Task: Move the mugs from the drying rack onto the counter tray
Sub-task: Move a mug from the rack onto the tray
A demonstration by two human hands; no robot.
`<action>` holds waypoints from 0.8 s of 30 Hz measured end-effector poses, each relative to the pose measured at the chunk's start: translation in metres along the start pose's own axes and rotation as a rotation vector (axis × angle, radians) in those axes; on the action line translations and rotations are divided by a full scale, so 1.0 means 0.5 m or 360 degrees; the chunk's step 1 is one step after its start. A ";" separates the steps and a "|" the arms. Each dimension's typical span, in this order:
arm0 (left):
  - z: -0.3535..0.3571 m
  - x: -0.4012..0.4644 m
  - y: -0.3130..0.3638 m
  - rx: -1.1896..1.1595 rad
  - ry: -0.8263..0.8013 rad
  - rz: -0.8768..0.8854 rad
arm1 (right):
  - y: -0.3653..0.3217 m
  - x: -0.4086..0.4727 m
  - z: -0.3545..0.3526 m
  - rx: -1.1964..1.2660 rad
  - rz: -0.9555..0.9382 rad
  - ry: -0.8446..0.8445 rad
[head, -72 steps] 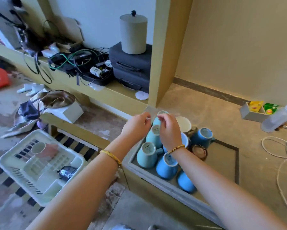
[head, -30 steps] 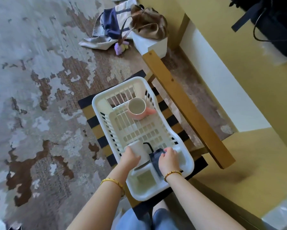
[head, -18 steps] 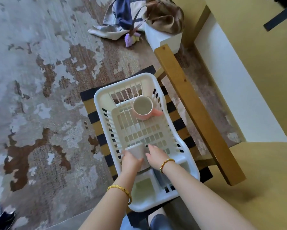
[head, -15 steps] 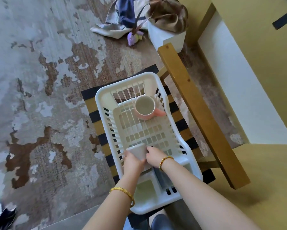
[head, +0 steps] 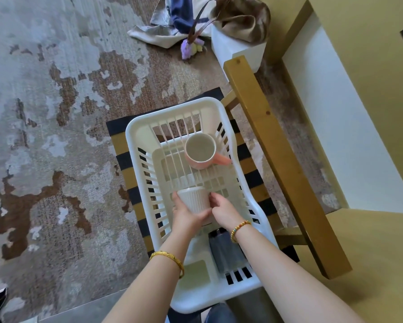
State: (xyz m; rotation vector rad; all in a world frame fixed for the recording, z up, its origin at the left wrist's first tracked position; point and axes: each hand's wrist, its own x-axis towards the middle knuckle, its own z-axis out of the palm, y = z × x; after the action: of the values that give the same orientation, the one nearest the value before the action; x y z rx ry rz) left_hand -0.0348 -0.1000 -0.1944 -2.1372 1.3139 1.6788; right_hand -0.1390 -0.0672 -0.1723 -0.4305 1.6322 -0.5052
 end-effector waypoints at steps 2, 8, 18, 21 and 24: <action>0.000 0.000 0.000 -0.0027 0.0041 0.0005 | -0.001 -0.007 0.000 0.0058 -0.0041 -0.0008; -0.030 -0.061 0.006 -0.0140 0.0146 0.0118 | -0.013 -0.063 0.004 0.0179 -0.0143 0.0043; -0.125 -0.273 0.129 -0.0185 0.0056 0.0652 | -0.125 -0.273 -0.007 -0.0234 -0.0526 0.0811; -0.132 -0.357 0.175 -0.0267 -0.0046 0.0774 | -0.153 -0.357 -0.037 -0.0294 -0.0637 0.1126; -0.124 -0.437 0.223 -0.0330 -0.0194 0.0951 | -0.167 -0.450 -0.094 -0.0003 -0.0633 0.1098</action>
State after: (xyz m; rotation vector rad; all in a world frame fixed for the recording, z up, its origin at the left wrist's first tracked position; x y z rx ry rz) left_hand -0.0669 -0.0846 0.0560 -1.7971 1.9492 2.1985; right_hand -0.1598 -0.0091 0.0644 -0.6315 2.2155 -1.0325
